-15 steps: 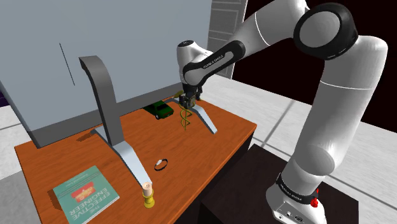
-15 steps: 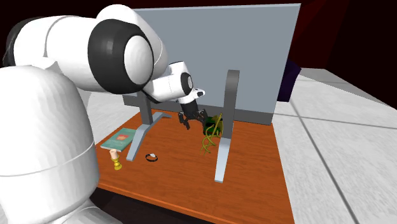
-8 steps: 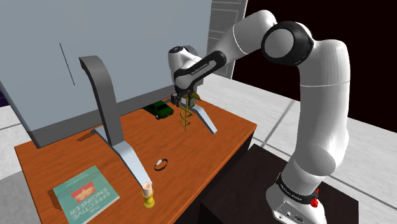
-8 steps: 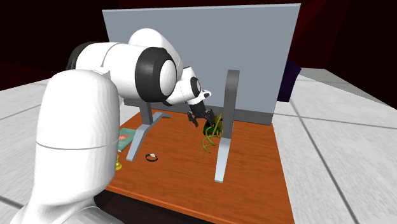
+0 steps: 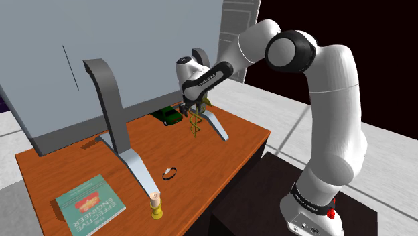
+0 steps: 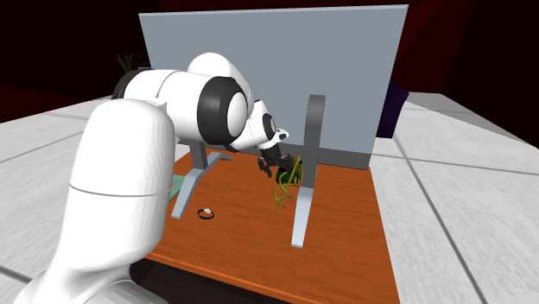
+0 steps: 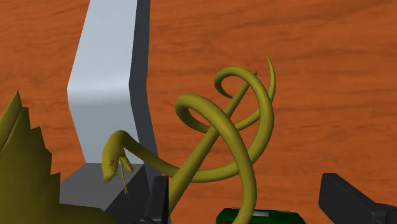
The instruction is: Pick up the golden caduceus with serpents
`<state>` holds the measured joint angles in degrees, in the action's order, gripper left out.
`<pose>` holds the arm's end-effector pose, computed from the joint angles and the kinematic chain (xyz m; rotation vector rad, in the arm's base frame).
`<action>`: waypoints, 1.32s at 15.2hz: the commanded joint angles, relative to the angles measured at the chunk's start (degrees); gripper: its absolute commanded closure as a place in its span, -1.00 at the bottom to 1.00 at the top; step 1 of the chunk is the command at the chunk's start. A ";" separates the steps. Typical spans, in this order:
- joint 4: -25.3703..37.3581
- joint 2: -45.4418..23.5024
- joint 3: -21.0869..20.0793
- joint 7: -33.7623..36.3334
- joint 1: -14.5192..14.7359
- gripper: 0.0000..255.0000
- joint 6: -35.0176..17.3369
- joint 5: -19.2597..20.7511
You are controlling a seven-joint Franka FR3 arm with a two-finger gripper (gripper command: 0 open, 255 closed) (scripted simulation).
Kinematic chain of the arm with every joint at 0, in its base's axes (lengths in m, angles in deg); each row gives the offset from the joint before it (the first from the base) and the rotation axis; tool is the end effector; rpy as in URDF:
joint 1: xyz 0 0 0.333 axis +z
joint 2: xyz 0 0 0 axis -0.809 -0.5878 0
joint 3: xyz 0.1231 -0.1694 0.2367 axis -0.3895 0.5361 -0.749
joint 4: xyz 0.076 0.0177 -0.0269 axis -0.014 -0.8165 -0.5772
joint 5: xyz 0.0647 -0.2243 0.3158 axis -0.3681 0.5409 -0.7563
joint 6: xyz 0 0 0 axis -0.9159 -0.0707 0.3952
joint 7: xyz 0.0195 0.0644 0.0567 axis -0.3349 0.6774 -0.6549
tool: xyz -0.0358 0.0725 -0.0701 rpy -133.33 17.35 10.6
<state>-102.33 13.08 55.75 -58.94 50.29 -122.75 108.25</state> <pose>0.6673 -0.0007 0.2920 2.8347 -0.1048 0.1807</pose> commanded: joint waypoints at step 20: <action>0.92 2.76 -0.65 -1.74 -0.28 1.00 3.45 -1.34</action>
<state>-101.85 15.59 55.18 -60.38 50.05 -119.92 107.12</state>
